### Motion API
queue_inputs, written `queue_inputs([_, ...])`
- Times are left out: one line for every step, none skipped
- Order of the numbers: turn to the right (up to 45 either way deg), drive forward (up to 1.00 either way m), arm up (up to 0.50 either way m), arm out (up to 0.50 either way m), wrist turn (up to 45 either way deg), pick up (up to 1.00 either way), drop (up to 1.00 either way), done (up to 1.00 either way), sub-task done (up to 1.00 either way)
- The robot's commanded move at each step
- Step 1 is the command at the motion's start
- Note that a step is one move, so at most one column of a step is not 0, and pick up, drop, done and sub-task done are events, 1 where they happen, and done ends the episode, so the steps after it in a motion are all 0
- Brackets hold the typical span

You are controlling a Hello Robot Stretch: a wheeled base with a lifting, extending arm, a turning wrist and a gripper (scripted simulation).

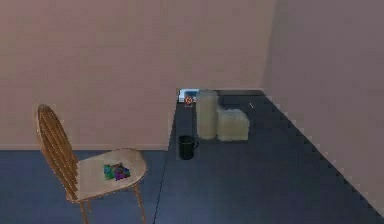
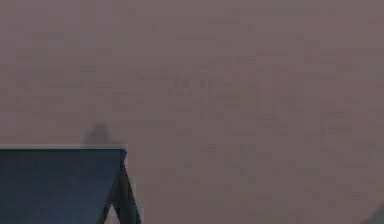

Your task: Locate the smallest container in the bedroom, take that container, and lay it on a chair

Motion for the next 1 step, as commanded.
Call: queue_inputs([45.0, 0.0, 0.0, 0.0, 0.0, 0.0, 0.0, 0.0, 0.0])
